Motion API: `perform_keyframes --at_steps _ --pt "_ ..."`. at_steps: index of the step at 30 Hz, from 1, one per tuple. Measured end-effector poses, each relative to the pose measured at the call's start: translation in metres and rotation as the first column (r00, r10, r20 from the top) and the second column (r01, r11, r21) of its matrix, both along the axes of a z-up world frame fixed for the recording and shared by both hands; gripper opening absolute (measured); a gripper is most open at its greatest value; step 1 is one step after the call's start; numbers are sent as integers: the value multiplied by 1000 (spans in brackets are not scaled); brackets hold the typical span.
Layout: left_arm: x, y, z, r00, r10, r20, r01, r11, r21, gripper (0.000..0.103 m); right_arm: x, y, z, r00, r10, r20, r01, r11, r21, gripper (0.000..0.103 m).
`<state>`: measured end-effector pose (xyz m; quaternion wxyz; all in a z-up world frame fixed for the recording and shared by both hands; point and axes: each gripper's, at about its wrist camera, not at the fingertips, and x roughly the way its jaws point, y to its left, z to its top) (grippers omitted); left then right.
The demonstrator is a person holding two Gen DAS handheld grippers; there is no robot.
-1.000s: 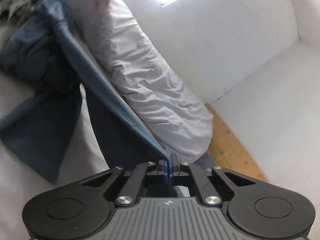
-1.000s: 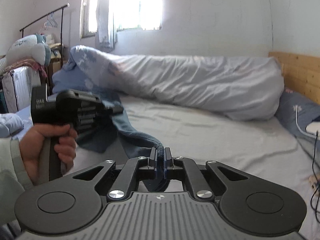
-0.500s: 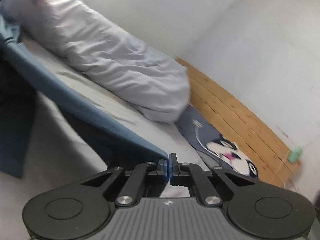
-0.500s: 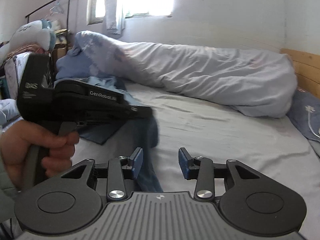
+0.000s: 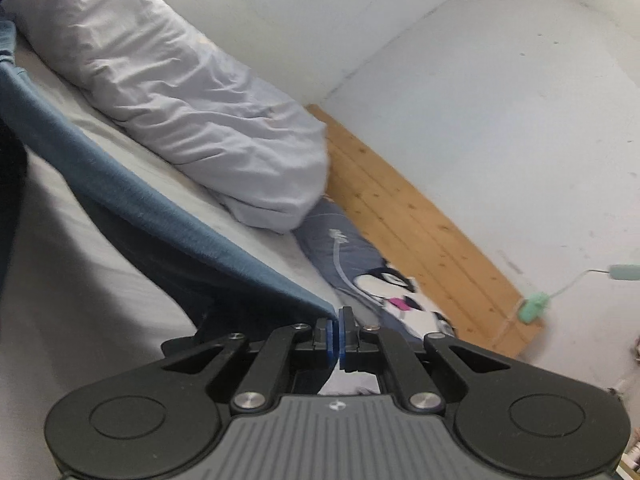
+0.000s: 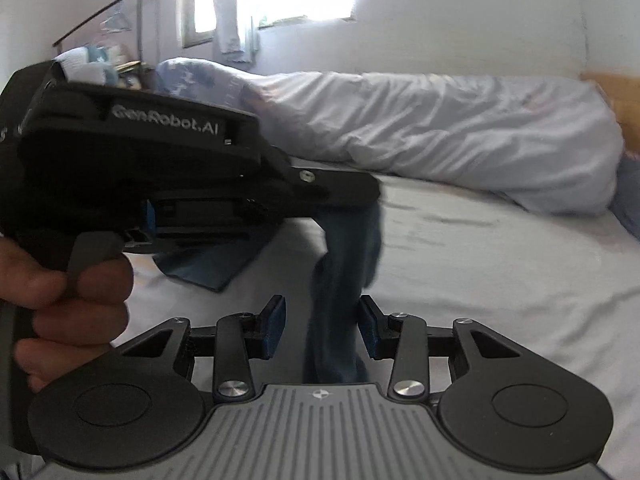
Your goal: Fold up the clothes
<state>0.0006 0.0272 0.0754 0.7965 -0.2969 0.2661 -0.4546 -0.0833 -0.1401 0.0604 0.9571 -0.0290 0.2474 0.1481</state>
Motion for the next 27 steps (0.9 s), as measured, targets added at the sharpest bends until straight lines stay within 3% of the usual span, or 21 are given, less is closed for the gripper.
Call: perform_keyframes --at_steps 1,2,3,4,7,14,18,22,27 --pt "-1 1 1 1000 -9 9 9 1000 -10 0 3 1 0 1000 -13 12 13 1000 -3 39" --pt "-2 2 1 1000 -11 14 11 1000 -16 0 5 1 1 999 -25 22 25 1000 -1 28" --pt "-3 3 1 1000 -10 18 11 1000 -18 0 6 0 2 999 -36 30 35 999 7 8" --pt "-3 3 1 1000 -9 23 9 1000 -18 0 7 -1 3 998 -47 37 46 999 12 6" --pt "-3 7 0 1000 -3 22 4 999 -35 0 8 -8 6 995 -82 54 81 997 18 4" --pt "-6 3 -2 999 -33 17 33 999 -5 31 4 -39 31 972 -194 132 195 981 3 2" --pt "-6 7 -3 1000 -25 20 25 1000 -8 43 5 -71 40 951 -275 141 277 961 11 1" --pt "-1 17 -5 999 44 2 -44 999 -12 46 2 -110 54 907 -379 182 382 924 19 1" --pt "3 29 -5 993 119 -9 -119 993 -7 48 -4 -176 69 791 -572 217 571 818 76 0"
